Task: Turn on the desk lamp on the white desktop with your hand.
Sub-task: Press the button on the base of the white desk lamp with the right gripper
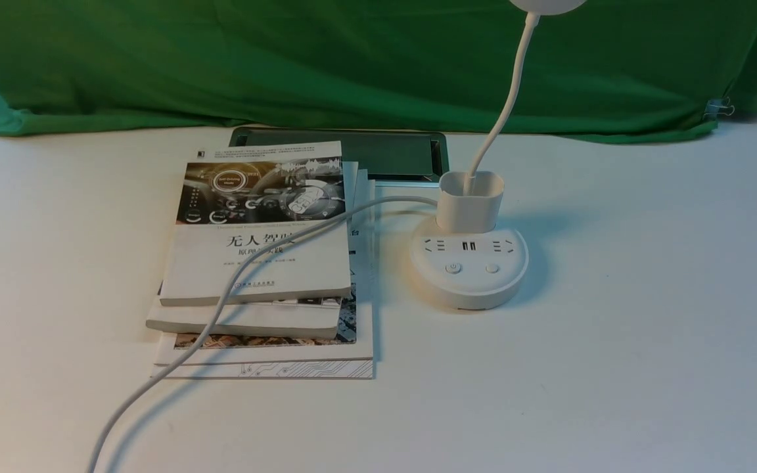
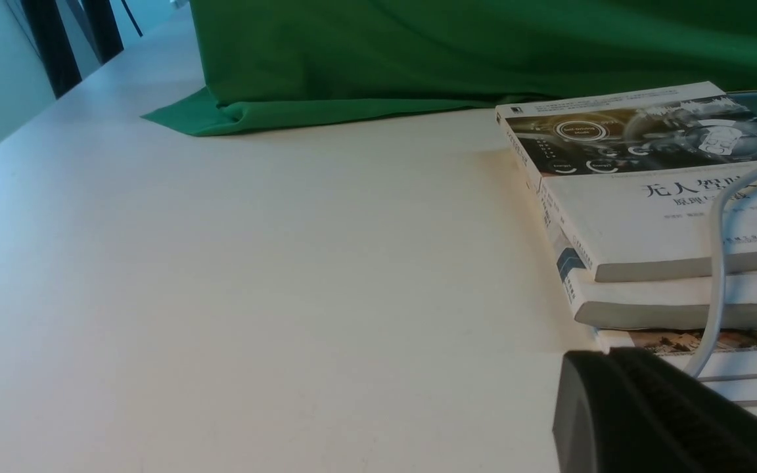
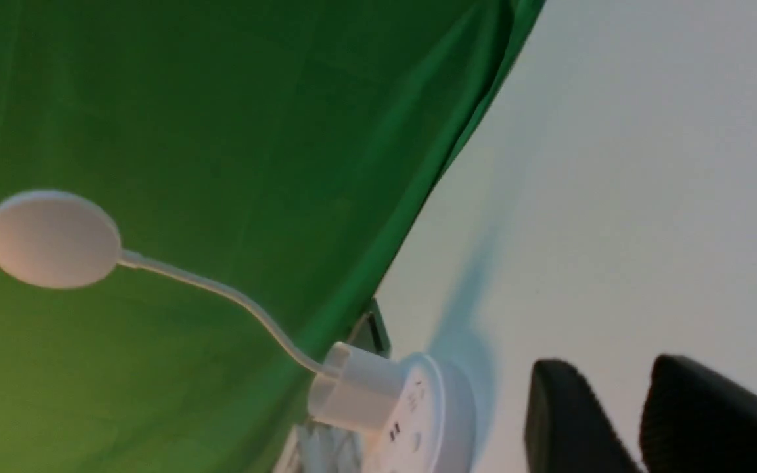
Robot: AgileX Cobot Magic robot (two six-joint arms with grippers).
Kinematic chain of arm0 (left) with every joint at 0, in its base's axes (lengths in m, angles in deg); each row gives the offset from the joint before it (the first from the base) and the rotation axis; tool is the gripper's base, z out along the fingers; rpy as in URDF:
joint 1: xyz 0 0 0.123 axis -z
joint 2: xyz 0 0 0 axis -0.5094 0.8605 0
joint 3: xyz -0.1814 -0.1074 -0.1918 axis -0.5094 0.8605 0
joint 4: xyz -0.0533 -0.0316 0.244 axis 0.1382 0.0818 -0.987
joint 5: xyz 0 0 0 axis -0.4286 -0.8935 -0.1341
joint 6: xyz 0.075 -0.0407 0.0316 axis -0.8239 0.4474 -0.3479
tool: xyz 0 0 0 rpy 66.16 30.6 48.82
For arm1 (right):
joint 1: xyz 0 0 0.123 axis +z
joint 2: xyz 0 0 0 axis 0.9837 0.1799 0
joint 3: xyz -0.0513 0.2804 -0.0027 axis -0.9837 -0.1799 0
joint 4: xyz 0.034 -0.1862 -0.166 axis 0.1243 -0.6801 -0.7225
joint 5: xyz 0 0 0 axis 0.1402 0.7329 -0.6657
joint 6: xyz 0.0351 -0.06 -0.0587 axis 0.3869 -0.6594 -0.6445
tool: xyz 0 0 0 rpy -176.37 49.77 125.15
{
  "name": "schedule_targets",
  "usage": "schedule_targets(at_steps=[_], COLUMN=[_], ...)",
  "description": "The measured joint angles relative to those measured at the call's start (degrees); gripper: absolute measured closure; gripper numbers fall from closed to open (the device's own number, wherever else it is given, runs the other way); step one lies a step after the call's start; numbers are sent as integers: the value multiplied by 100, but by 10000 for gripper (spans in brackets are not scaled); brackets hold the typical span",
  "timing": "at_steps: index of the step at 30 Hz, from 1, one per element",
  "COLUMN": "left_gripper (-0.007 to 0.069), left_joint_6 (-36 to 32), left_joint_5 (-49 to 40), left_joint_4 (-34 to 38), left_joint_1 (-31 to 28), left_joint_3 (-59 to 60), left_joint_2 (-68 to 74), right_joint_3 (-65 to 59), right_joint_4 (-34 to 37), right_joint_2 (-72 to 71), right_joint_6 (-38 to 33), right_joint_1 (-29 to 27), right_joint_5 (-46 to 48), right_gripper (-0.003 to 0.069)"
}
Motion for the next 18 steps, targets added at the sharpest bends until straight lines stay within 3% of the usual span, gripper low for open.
schedule_targets(at_steps=[10, 16, 18], left_gripper=[603, 603, 603], left_joint_6=[0, 0, 0], left_joint_5=[0, 0, 0], left_joint_4=[0, 0, 0], left_joint_1=[0, 0, 0], left_joint_3=[0, 0, 0], left_joint_2=[0, 0, 0], right_joint_3=[25, 1405, 2173], right_joint_4=[-268, -624, -898], right_joint_2=[0, 459, 992], right_joint_6=[-1186, -3071, -3910], right_joint_1=[162, 654, 753], right_joint_5=[-369, -286, -204], right_gripper=[436, 610, 628])
